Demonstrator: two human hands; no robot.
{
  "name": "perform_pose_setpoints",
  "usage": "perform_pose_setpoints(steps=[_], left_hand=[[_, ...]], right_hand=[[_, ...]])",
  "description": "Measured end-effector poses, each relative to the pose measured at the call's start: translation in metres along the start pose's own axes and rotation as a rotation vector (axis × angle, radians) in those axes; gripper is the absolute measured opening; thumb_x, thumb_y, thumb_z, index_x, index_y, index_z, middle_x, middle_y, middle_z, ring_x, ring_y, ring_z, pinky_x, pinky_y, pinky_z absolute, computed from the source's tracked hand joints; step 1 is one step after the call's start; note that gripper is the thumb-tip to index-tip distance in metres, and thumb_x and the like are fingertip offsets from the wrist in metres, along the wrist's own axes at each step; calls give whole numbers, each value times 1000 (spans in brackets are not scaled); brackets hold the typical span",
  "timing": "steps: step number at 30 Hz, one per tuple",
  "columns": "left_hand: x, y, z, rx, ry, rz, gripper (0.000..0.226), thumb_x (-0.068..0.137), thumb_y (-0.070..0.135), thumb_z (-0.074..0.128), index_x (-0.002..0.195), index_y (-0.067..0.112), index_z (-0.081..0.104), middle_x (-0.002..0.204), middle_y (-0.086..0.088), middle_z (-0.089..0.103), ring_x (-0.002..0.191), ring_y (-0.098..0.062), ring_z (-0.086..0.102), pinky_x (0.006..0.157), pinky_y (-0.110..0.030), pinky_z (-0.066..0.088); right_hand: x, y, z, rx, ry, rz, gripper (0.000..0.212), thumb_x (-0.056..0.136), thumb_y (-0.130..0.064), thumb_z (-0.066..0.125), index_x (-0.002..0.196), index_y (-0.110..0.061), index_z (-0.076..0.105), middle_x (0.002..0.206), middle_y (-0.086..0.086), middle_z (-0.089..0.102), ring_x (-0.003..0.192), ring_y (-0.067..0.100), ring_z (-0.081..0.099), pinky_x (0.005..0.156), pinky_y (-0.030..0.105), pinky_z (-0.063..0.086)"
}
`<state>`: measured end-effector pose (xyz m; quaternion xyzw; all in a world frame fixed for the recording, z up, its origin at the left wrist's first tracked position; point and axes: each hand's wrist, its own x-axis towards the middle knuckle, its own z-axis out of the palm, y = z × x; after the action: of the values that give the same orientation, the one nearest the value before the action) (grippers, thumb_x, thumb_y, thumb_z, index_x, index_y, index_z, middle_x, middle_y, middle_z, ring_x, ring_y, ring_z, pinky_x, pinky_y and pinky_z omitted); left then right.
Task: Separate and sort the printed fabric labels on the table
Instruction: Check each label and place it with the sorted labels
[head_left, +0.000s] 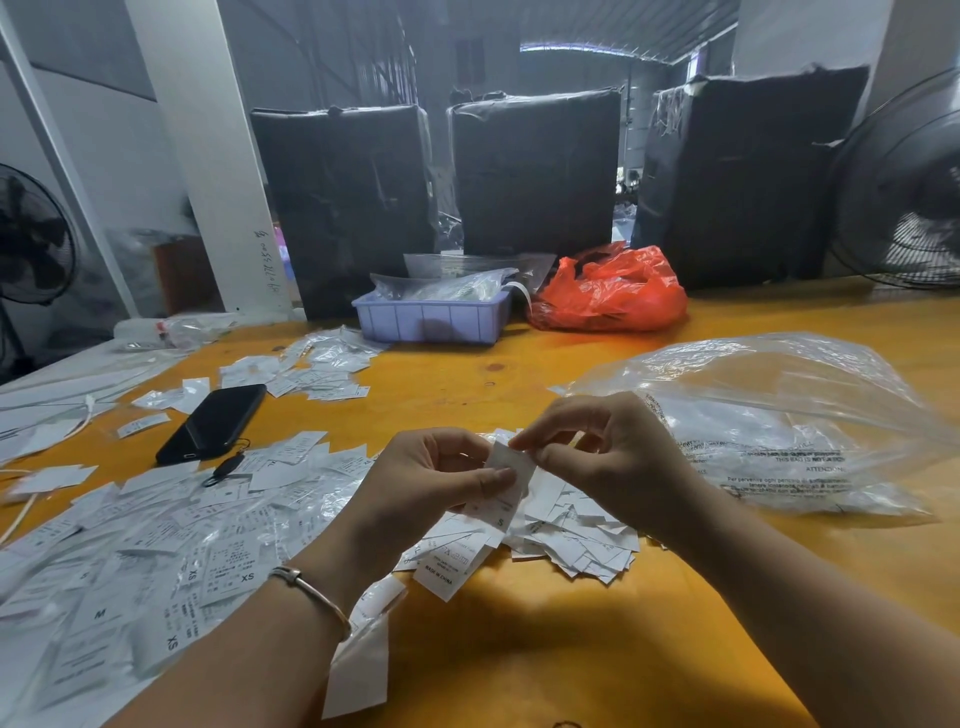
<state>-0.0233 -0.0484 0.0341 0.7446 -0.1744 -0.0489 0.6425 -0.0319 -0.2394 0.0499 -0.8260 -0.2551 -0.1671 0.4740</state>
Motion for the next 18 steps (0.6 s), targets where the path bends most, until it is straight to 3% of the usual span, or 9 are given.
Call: perform_pose_setpoints(steps=[2,5,10,12,14,16,18], left_hand=[[0,0,0,-25,-3,8,20,66,20,75,82,9,72,84,-10,76,77,-16,74,62,-21,56],[-1,1,0,-6,-15,8,20,65,19,75,83,9,71,83,-8,77,77,-15,74,61,-19,54],[0,2,-2,27,18,10,12,74,15,74,85,10,71,83,-9,76,74,-14,71,60,-19,53],[2,1,-6,73,82,7,4,82,10,71,81,14,73,81,-6,75,73,-12,68,65,-21,52],[4,0,-11,119,179,-15,14,86,8,66,76,18,72,79,-4,73,76,-17,63,71,-27,48],[7,0,-16,111,284,-46,19,87,6,62,74,17,70,79,-6,69,79,-21,60,69,-29,47],[9,-2,-21,88,376,-59,20,86,1,58,75,13,69,78,-6,67,78,-20,61,60,-20,50]], right_hand=[[0,0,1,7,-63,-5,9,83,-10,69,82,-9,78,80,1,70,72,9,61,60,22,47],[0,2,-1,-21,-127,31,19,83,-27,70,82,-9,77,82,1,69,78,13,62,63,22,46],[2,8,0,-55,9,49,14,84,-20,69,75,-10,75,70,1,69,65,19,62,59,33,48],[5,19,-6,-290,139,139,20,85,-20,64,68,-12,71,62,0,65,57,21,59,56,36,49],[6,31,-16,-639,195,309,20,84,-21,57,67,-14,66,64,1,64,60,21,59,57,32,48],[6,43,-26,-835,260,398,16,83,-15,52,76,-14,66,73,4,65,67,23,58,64,31,49],[6,55,-35,-950,341,427,19,79,-7,51,89,-14,66,85,5,63,78,23,54,76,34,44]])
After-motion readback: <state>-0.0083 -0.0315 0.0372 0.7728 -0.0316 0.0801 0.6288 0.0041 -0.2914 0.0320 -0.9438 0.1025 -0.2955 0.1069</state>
